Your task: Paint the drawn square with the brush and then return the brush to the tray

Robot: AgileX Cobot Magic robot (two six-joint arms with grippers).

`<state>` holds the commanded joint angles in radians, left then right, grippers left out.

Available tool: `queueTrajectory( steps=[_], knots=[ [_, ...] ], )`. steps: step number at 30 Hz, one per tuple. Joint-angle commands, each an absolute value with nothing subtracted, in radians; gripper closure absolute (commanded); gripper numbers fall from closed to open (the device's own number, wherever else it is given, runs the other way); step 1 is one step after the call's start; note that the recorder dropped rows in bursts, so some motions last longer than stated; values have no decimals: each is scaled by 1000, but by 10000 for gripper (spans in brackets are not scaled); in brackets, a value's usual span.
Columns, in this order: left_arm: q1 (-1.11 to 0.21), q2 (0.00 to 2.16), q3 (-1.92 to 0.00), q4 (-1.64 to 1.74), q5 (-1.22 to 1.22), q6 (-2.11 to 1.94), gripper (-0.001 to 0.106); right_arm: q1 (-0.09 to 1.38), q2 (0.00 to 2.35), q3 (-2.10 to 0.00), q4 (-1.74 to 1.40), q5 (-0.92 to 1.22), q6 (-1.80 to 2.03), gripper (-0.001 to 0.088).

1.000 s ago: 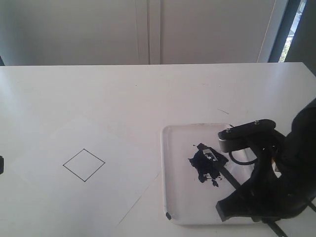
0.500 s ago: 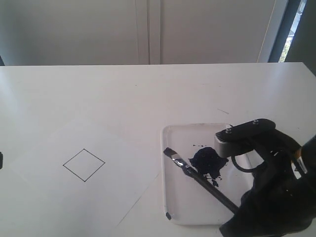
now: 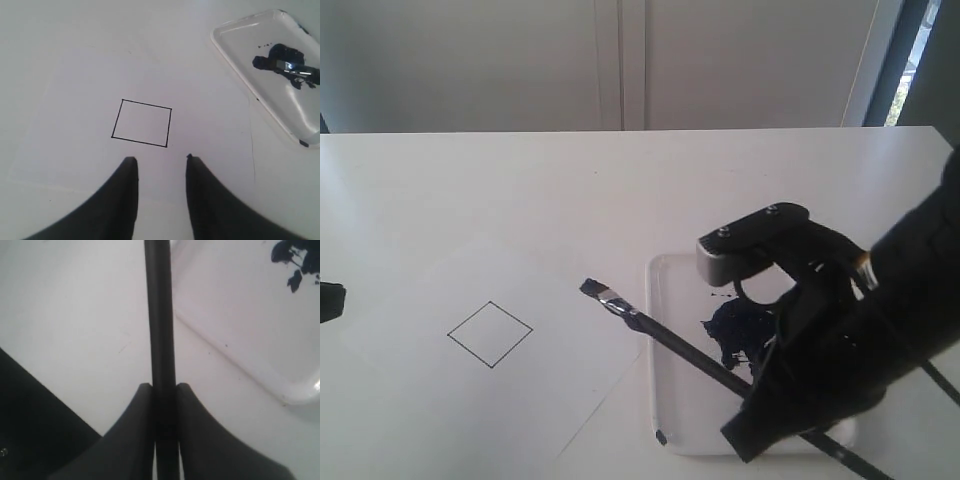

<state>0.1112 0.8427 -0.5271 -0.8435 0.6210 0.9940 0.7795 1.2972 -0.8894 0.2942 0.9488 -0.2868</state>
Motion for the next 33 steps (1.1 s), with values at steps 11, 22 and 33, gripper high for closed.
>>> queueTrajectory(
  steps=[11,22,33],
  knots=[
    [-15,998,-529,-671,402,1057,663,823,1514,-1081,314,946,-340,868],
    [-36,1192,-560,-678,325,1088,663,905,1672,-1223,314,917,-338,868],
    [-73,1398,-572,-672,165,1155,663,907,1738,-1245,310,910,-357,868]
  ],
)
